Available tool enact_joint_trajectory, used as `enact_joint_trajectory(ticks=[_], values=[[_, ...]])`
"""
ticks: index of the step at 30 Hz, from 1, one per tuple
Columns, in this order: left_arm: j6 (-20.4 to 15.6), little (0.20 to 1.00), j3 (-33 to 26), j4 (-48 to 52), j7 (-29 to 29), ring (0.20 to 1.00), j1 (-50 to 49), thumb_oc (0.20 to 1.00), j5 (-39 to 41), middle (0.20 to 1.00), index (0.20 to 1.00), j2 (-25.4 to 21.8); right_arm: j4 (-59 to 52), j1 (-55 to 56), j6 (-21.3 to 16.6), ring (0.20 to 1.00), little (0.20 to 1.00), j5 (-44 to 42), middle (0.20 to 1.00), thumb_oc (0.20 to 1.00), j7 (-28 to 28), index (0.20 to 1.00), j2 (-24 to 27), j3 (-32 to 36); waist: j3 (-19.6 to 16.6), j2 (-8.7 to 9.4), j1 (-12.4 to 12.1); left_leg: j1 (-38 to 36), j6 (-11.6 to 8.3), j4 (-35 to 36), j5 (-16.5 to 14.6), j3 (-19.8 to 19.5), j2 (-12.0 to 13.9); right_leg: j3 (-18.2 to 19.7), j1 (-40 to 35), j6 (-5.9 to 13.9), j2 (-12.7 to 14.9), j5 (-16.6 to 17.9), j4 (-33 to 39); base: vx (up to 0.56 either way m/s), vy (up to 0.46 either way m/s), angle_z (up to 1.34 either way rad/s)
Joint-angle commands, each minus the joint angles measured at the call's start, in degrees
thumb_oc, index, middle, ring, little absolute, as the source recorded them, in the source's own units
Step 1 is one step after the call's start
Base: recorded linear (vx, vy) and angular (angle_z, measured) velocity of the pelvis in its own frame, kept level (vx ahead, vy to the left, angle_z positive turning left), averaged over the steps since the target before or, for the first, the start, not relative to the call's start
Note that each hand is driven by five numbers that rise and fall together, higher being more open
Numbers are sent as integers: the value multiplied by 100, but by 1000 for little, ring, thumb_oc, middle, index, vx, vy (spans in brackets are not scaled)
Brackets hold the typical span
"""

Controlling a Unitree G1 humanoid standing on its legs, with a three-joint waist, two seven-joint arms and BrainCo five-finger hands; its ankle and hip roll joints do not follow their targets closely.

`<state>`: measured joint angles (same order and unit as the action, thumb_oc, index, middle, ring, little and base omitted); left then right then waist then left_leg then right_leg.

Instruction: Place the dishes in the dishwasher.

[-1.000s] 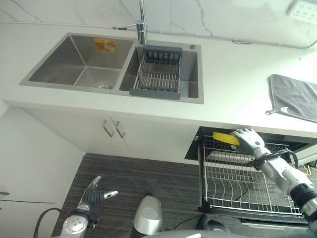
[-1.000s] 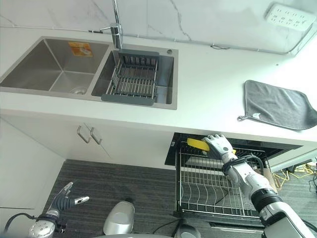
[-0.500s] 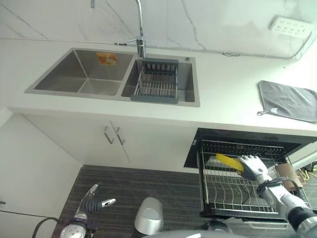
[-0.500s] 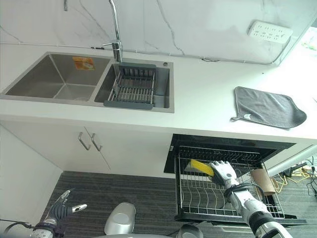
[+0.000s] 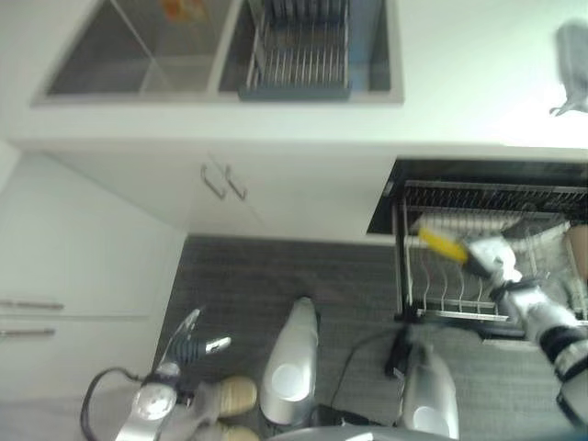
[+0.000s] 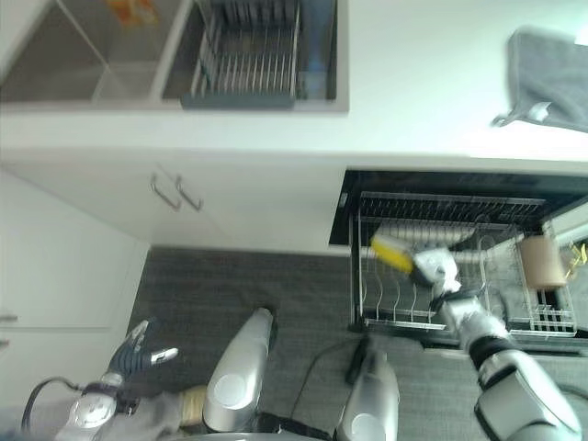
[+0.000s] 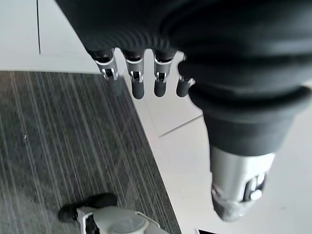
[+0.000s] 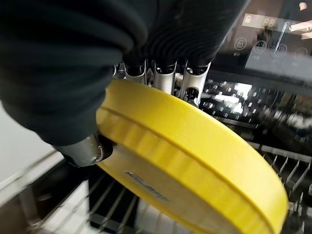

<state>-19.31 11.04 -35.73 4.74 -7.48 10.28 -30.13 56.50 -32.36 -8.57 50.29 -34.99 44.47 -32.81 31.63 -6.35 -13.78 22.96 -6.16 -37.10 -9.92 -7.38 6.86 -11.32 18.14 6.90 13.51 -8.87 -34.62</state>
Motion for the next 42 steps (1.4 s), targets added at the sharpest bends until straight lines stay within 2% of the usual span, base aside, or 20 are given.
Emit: enact_joint_trajectory(ticks=[1, 2, 6, 10, 14, 21, 23, 25, 29, 30, 37, 38, 39, 42], values=[[-334, 1000, -219, 345, 215, 1000, -259, 1000, 383, 1000, 1000, -429, -23, -178, 107, 200, 200, -413, 200, 200, -111, 200, 119, 5, -234, 263, -105, -108, 165, 40, -246, 62, -136, 55, -579, 126, 28, -285, 126, -329, -71, -7], [-372, 1000, -177, 483, 258, 1000, -119, 1000, 471, 1000, 1000, -496, 29, -556, 145, 200, 200, -484, 200, 200, -62, 200, 308, -131, -184, 262, -127, 211, 178, 43, -204, 26, -180, 70, -238, 136, 12, -256, 105, -304, -43, -1], [-425, 1000, -76, 687, 366, 1000, 56, 1000, 669, 1000, 1000, -547, 176, -1283, 305, 200, 200, -571, 200, 200, 81, 200, 547, -422, -184, 220, -153, 579, 207, 225, -102, 17, -221, 125, 243, 149, -16, -235, 147, -222, 10, -25], [-380, 1000, -68, 785, 480, 1000, 131, 1000, 733, 1000, 1000, -554, 306, -1698, 376, 200, 200, -632, 200, 200, 423, 200, 629, -638, -184, 240, -181, 723, 232, 320, -65, 46, -225, 135, 465, 137, -35, -247, 136, -114, 11, 0], [-350, 1000, -126, 884, 437, 1000, 173, 1000, 789, 1000, 1000, -623, 358, -1891, 262, 200, 200, -689, 200, 200, 860, 200, 679, -814, -186, 267, -229, 805, 264, 476, -14, 65, -249, 101, 626, 132, -22, -242, 160, -77, -11, -2], [-342, 1000, -140, 936, 381, 1000, 350, 1000, 826, 1000, 1000, -646, 624, -2025, 207, 200, 200, -944, 200, 200, 1657, 200, 482, -1019, -198, 285, -315, 916, 347, 583, -34, 97, -350, 27, 914, 94, 58, -294, 26, -50, -7, 0], [-327, 1000, -137, 962, 346, 1000, 411, 1000, 840, 1000, 1000, -637, 741, -2077, 300, 200, 200, -1049, 200, 200, 2140, 200, 404, -1081, -204, 270, -345, 950, 363, 641, -16, 113, -396, -4, 982, 87, 92, -298, 22, -44, 7, 0], [-328, 1000, -160, 993, 300, 1000, 432, 1000, 851, 1000, 1000, -644, 811, -2065, 358, 200, 200, -1368, 200, 200, 2849, 200, 328, -1117, -199, 258, -375, 959, 379, 712, 10, 120, -433, -37, 1022, 69, 114, -299, 30, -35, 1, 4], [-217, 1000, -210, 1109, 177, 1000, 477, 1000, 824, 1000, 1000, -658, 985, -1945, 426, 200, 200, -1683, 200, 200, 3540, 200, 158, -1094, -196, 236, -426, 976, 395, 782, 39, 132, -499, -104, 1078, 38, 176, -297, 23, -13, 0, 3], [-217, 1000, -210, 1109, 177, 1000, 477, 1000, 824, 1000, 1000, -658, 985, -1945, 426, 200, 200, -1683, 200, 200, 3540, 200, 158, -1094, -196, 236, -426, 976, 395, 782, 39, 132, -499, -104, 1078, 38, 176, -297, 23, -10, 6, 8], [-111, 1000, -196, 1264, 121, 1000, 609, 1000, 779, 1000, 1000, -572, 1330, -1645, 997, 200, 200, -1950, 200, 200, 4289, 200, -396, -668, -191, 187, -479, 1079, 468, 804, 88, 150, -645, -193, 1241, -8, 272, -291, -82, -8, 10, 5], [-70, 1000, -186, 1288, 116, 1000, 639, 1000, 795, 1000, 1000, -549, 1411, -1607, 1064, 815, 815, -2002, 815, 815, 4359, 815, -478, -577, -192, 164, -476, 1098, 478, 809, 106, 156, -671, -194, 1270, -13, 286, -286, -90, -22, 38, 8], [-45, 1000, -160, 1297, 123, 1000, 664, 1000, 791, 1000, 1000, -521, 1485, -1573, 1106, 1000, 1000, -2009, 1000, 1000, 4388, 1000, -554, -493, -190, 138, -472, 1123, 479, 802, 116, 162, -685, -197, 1297, -21, 300, -284, -106, -19, 60, 10], [-24, 1000, -107, 1260, 113, 1000, 709, 1000, 819, 1000, 1000, -447, 1641, -1519, 1224, 1000, 1000, -2129, 1000, 1000, 4311, 1000, -749, -253, -187, 72, -453, 1133, 496, 816, 133, 191, -713, -181, 1353, -42, 313, -296, -158, -13, 52, 5]])
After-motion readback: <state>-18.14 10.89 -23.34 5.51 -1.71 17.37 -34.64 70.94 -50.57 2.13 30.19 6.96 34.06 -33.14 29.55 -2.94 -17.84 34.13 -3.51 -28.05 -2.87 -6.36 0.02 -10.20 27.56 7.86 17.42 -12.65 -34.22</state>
